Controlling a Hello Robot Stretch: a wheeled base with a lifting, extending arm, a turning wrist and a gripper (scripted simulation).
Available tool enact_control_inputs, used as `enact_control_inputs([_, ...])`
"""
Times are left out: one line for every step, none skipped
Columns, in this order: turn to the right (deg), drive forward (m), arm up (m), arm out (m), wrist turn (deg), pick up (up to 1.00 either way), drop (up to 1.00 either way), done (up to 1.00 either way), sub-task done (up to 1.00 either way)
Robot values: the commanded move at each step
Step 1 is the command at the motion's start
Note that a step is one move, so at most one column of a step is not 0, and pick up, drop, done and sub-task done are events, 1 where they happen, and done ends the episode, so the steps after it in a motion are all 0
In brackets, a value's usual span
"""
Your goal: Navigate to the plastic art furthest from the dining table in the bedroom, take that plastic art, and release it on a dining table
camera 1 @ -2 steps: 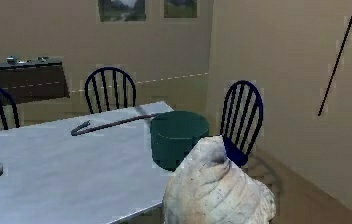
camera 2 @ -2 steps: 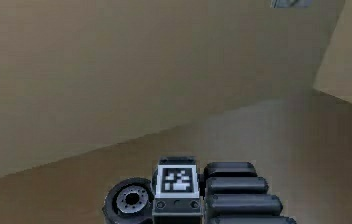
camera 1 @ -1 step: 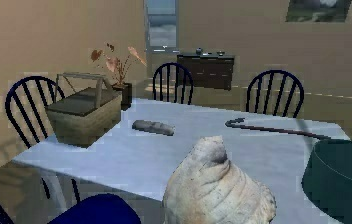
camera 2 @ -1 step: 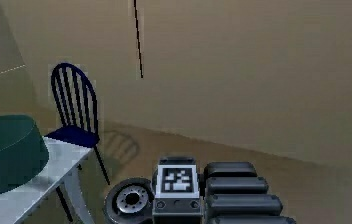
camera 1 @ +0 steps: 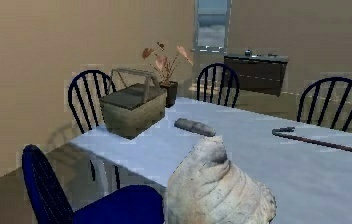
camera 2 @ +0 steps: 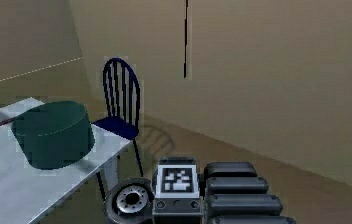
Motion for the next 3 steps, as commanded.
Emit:
enact_control_inputs([45.0,0.00,0.00,0.00,0.0,0.00,0.00,0.00,0.00])
enact_control_inputs([3.0,0.00,0.00,0.00,0.0,0.00,0.00,0.00,0.00])
enact_control_inputs([-45.0,0.00,0.00,0.00,0.0,0.00,0.00,0.00,0.00])
